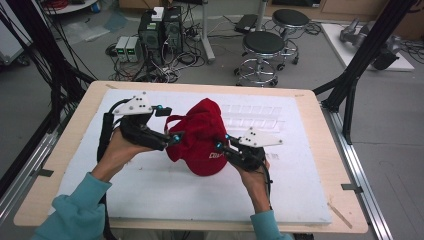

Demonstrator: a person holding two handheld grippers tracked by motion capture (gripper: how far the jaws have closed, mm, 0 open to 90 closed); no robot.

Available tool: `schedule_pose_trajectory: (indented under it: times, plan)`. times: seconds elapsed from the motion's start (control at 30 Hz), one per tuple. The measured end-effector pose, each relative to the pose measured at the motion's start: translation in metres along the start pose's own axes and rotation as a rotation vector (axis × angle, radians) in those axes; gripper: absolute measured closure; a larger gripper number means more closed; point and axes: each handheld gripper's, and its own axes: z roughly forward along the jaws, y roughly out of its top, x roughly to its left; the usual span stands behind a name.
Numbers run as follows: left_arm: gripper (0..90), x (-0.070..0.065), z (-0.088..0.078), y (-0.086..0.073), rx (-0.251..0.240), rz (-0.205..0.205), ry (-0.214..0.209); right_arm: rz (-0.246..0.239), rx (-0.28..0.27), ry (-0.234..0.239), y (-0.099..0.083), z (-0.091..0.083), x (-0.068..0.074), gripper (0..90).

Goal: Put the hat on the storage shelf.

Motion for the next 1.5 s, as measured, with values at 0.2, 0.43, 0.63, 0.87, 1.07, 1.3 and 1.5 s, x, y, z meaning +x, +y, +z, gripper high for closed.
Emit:
schedule_pose_trajectory:
  times: [0.2, 0.43, 0.63, 0.87, 1.07, 1.3, 1.5]
  plan:
    - [14.3, -0.002, -0.019, -0.025, 0.013, 0.004, 0.023, 0.000, -0.006, -0.019, 0.003, -0.003, -0.003, 82.8]
    - [14.2, -0.006, -0.027, -0.057, 0.040, -0.035, 0.009, 0.004, -0.029, -0.039, 0.008, -0.006, -0.006, 82.7]
    - [14.8, -0.013, -0.014, -0.080, 0.042, -0.065, -0.039, 0.010, -0.047, -0.033, 0.011, -0.007, -0.004, 82.7]
    - [19.0, -0.021, 0.002, -0.095, 0.040, -0.093, -0.070, 0.010, -0.056, -0.026, 0.017, -0.007, -0.003, 82.5]
    - [21.9, -0.028, 0.025, -0.106, 0.057, -0.119, -0.088, 0.004, -0.060, -0.009, 0.023, -0.004, 0.000, 82.3]
    - [34.5, -0.032, 0.042, -0.106, 0.035, -0.136, -0.122, 0.004, -0.078, 0.012, 0.028, -0.001, 0.004, 82.1]
    - [46.1, -0.031, 0.046, -0.107, 0.008, -0.158, -0.137, 0.010, -0.082, 0.017, 0.029, 0.000, 0.005, 82.1]
